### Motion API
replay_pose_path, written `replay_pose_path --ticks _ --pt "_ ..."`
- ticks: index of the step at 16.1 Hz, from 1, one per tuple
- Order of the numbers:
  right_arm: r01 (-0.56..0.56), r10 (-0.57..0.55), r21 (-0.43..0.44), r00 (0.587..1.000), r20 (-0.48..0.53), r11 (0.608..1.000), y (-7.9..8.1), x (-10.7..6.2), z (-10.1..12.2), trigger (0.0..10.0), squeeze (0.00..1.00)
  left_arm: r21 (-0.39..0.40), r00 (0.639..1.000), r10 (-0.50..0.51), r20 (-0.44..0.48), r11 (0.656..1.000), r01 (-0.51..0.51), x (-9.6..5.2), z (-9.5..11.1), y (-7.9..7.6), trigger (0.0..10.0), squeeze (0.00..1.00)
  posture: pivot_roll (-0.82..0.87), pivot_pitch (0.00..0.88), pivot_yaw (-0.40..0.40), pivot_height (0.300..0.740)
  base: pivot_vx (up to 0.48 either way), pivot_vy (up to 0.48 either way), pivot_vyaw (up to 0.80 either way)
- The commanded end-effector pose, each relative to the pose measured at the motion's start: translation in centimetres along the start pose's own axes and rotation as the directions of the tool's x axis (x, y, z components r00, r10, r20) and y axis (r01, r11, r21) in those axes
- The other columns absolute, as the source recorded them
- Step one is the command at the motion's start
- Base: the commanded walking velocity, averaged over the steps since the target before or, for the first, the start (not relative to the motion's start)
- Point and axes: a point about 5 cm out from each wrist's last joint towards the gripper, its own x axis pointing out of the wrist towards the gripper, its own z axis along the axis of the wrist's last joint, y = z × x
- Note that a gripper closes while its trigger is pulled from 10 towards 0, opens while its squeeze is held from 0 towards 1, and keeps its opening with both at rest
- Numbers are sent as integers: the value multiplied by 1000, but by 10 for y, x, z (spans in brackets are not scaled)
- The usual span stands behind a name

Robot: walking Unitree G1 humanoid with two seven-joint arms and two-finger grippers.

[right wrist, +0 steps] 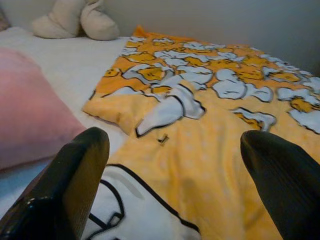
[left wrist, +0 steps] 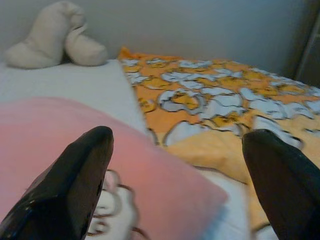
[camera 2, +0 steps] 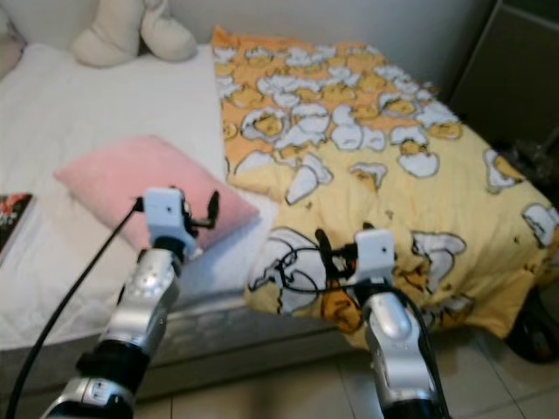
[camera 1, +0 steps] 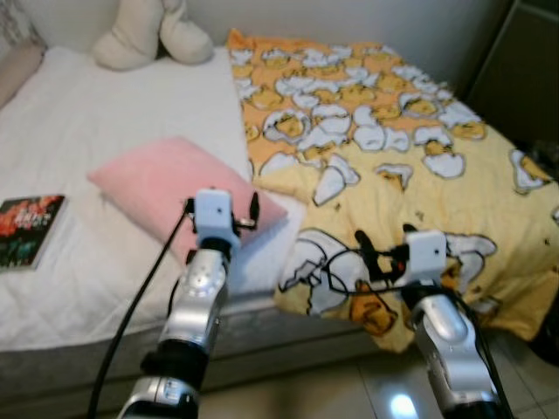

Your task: Clean up the room

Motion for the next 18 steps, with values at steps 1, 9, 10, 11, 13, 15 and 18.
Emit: replay_pose_path --ticks 1,9,10,11,13,15,18 --pt "5 -5 -3 1000 8 1000 -3 3 4 10000 0 6 1000 -2 9 1000 2 3 4 -1 10000 0 -33 0 -13 740 480 0 0" --pt "-15 14 -34 1000 -8 999 -4 5 3 10000 0 17 998 3 68 1000 -4 8 14 -4 10000 0 -36 0 -20 740 480 0 322" --pt "-17 17 -39 1000 -1 999 -5 7 6 10000 0 20 997 14 78 1000 -16 8 17 -2 10000 0 -34 0 -19 740 480 0 0" --pt "-23 24 -55 1000 20 998 -8 13 16 10000 0 34 994 50 93 998 -54 10 22 4 10000 0 -34 0 -17 740 480 0 0" --pt "-31 34 -38 996 78 999 -16 33 46 10000 0 54 981 139 132 988 -147 21 41 25 10000 0 -30 0 -21 740 240 0 0" --pt "-104 102 63 994 36 993 -22 64 66 10000 0 70 991 128 31 989 -130 40 53 47 10000 0 -21 0 -20 740 0 0 0" --pt "-189 245 265 949 -197 946 -14 85 37 10000 0 -165 970 -11 -244 986 -31 44 41 58 10000 0 22 0 -13 740 0 0 0"
